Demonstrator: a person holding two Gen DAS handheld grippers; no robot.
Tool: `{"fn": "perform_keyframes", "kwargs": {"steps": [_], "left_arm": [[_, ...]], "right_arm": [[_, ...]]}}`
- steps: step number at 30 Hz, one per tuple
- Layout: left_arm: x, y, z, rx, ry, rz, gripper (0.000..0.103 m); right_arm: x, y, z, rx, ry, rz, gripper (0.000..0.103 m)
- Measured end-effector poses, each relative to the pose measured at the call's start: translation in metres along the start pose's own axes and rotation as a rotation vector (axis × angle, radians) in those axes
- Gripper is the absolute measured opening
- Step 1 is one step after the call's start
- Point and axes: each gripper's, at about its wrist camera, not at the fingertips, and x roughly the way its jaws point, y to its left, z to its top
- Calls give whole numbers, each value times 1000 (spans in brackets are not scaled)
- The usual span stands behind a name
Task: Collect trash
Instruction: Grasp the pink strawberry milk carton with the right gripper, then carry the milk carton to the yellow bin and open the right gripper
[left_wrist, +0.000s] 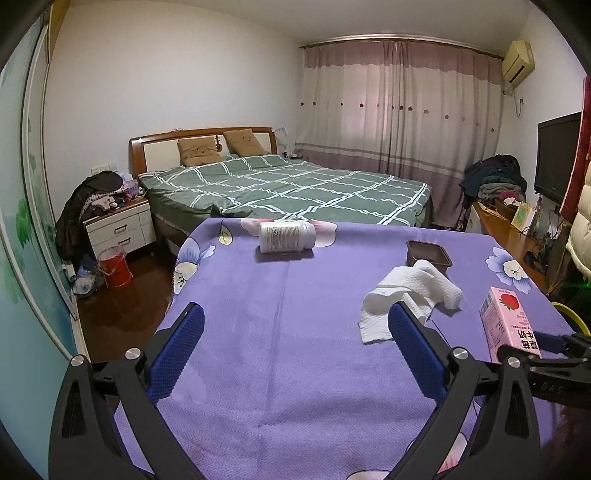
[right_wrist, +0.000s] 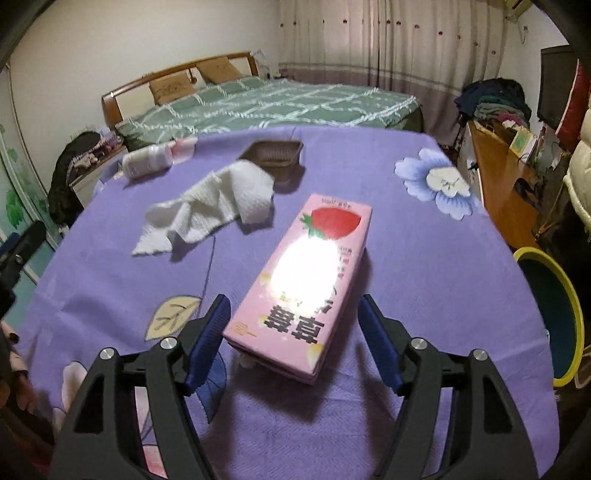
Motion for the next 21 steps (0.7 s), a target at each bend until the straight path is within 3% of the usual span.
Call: {"fn": "perform_keyframes", "kwargs": {"steps": [11,12,14,21], "left_arm": [[0,-2,0,2,11,5,98],[-1,-1,0,0,11,5,98],[-1,-2,0,-2,11,5,98],[1,-2,-1,2,12,6,98]], "right_arm": [[-8,-27,-4,43,-23,-18,65],[-7,-27,-4,41,-24,-17,64],[-7,-29,-4,50,-19,-8,47],[-31,-46,0,63,-84,-6,47]]}}
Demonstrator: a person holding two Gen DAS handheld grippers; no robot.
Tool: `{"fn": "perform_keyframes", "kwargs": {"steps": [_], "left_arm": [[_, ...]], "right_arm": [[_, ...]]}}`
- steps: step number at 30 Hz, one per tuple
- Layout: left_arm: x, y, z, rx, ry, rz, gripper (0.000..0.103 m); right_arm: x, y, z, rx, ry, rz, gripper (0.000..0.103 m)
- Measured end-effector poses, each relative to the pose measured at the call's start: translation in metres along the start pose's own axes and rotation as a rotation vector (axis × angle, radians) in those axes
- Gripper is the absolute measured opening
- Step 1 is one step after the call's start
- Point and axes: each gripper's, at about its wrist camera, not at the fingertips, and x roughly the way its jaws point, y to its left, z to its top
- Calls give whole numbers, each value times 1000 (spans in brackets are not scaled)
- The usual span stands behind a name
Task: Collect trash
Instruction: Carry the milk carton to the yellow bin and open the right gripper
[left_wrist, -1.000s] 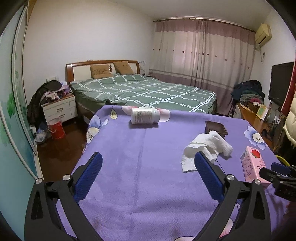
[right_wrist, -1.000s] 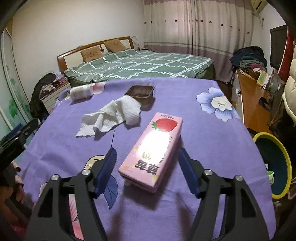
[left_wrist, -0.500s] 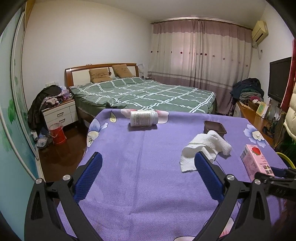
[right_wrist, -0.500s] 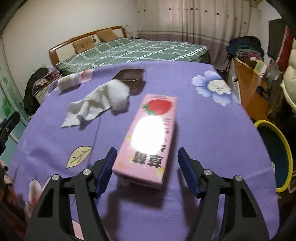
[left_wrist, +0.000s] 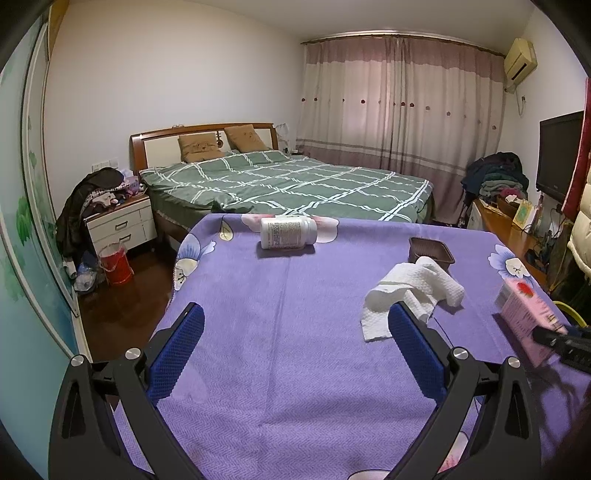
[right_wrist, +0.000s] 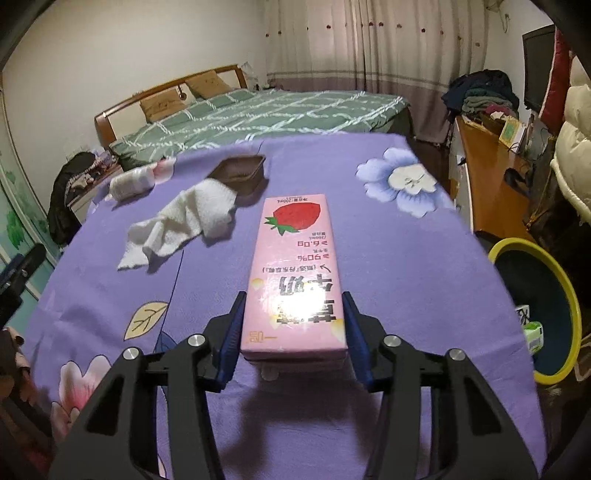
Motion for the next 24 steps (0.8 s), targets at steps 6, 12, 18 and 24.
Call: {"fn": "perform_keyframes", "kwargs": {"steps": [6,12,18,24], "left_arm": [[2,-2,-1,5,7,3,98],[6,-4,0,14,26,8,98],[9,-8,0,28,25,17,98],[9,-14,0,57,22,24,98]], "right_arm": [[-23,-21,6,12,-55,-13,47],[-35,-57,9,51,-92,-73,47],[-44,-110,7,128,-111,-164,47],[-50,-161,1,212,-118,-250,47]]}}
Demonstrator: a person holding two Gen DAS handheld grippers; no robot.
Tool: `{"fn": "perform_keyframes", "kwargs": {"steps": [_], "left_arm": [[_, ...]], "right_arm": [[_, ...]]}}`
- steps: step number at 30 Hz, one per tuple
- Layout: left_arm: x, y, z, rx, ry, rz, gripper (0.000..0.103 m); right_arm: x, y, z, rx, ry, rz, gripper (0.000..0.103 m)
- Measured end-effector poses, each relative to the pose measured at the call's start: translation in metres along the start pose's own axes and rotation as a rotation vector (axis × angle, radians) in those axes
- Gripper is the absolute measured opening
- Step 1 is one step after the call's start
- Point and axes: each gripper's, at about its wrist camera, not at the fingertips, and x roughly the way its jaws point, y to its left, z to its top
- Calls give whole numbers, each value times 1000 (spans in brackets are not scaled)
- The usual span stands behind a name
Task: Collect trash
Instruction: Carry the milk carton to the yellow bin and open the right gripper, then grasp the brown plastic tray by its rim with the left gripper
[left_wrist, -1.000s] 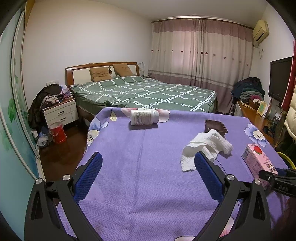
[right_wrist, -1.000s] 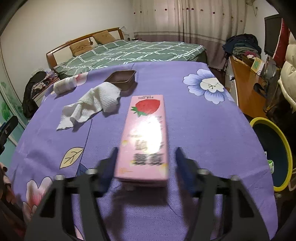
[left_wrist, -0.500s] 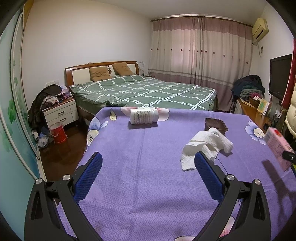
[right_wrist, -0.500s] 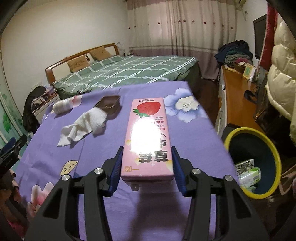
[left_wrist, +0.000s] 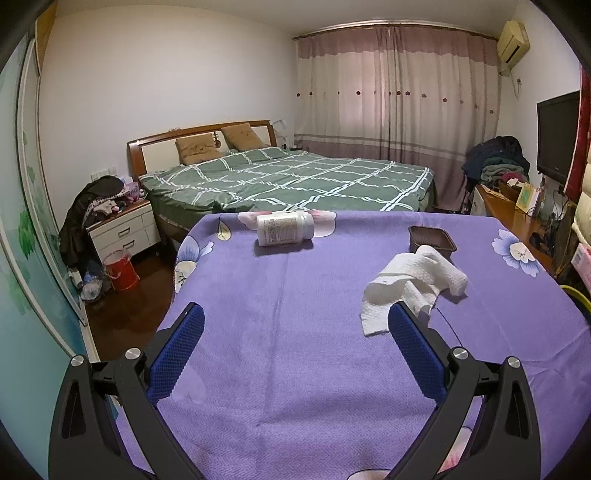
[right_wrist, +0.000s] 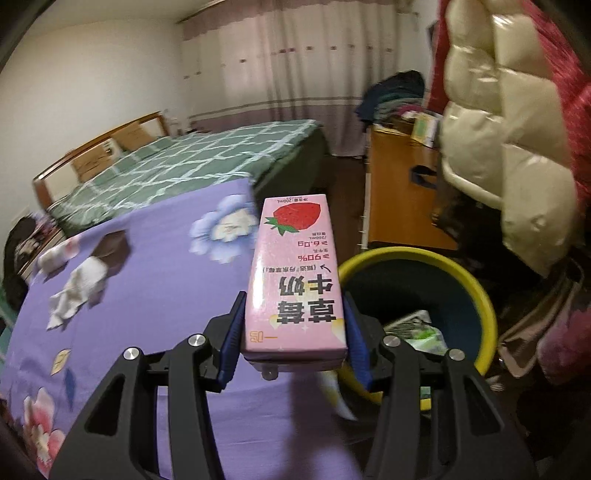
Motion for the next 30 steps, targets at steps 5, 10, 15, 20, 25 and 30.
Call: {"fn": "perform_keyframes", "kwargs": {"steps": [5,10,15,20,25,30], "left_arm": [[-1,-1,0,5,-2,1,98],[-1,-1,-1,3,10,2,98],[0,0,0,3,10,2,98],[0,0,0,2,11,2,98],[0,0,0,3,11,3,98],[1,-2,0,17,14,12,98]], "right_arm": [[12,-29,0,50,20,-61,47],[23,-46,-2,87,37,-99,47],[31,-54,-1,122,46,-128,48],[32,-57,0,146,40,-146,56],[28,-44,0,115,28,-118,56],[32,-27,-2,70,36,-103,56]]}}
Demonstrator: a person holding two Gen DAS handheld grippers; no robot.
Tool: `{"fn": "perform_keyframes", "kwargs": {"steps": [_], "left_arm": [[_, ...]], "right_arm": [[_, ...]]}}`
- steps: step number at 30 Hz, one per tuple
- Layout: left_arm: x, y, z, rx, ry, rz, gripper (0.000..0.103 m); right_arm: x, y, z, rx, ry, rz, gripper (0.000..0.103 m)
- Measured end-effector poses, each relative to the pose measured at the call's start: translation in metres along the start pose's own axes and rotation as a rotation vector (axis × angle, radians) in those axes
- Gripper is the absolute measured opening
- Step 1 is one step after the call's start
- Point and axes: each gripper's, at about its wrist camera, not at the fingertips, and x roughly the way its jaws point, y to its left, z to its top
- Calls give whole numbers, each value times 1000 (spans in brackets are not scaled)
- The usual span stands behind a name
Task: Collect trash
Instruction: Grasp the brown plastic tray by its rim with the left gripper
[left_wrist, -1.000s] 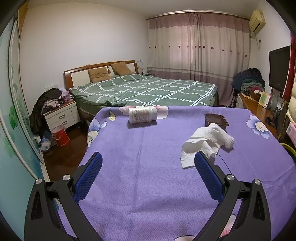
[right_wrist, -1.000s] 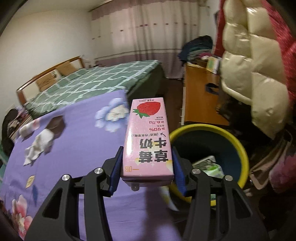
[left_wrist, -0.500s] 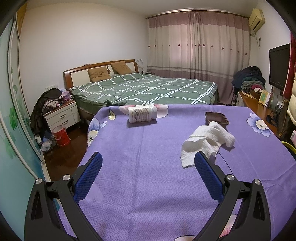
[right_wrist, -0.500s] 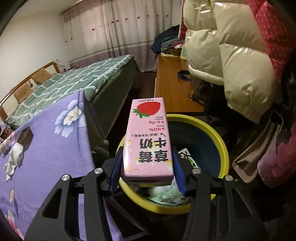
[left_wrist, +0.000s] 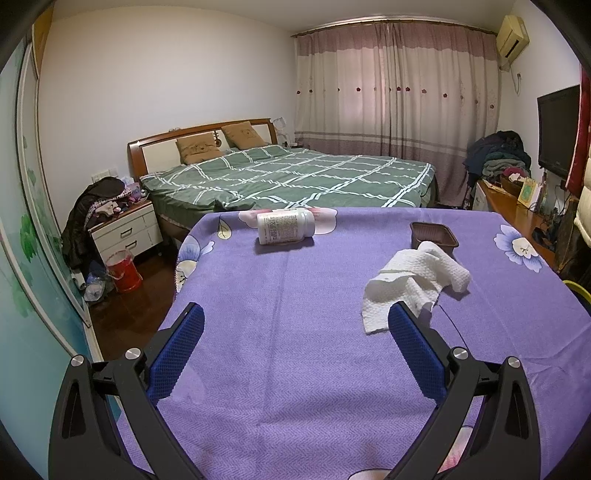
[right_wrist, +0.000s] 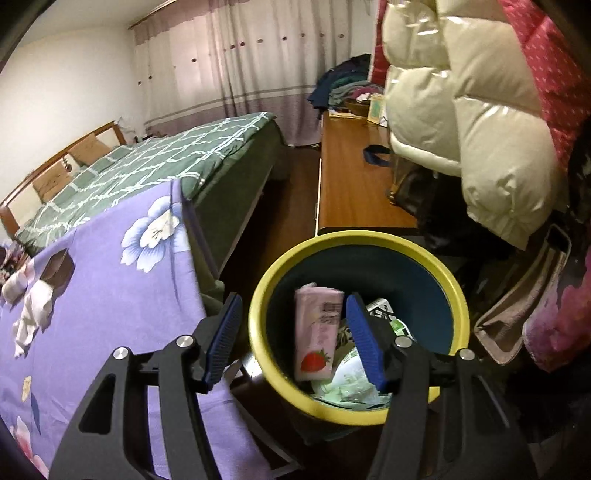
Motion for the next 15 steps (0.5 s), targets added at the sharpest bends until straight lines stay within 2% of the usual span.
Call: {"fn": "perform_keyframes", "kwargs": {"steps": [2,7,11,15], "left_arm": [[3,-2,0,-1,18,-16,98],[20,-15,5,-38,109,-121,98],[33,-52,25,0,159,-218,98],[48,-89,46,42,191,-270,98]], "right_arm": [[0,2,0,-3,-1,-3,56],[4,10,1,-24,10,-4,56],[10,32,0,-82,29,37,56],[16,58,0,-140,46,71,56]]}}
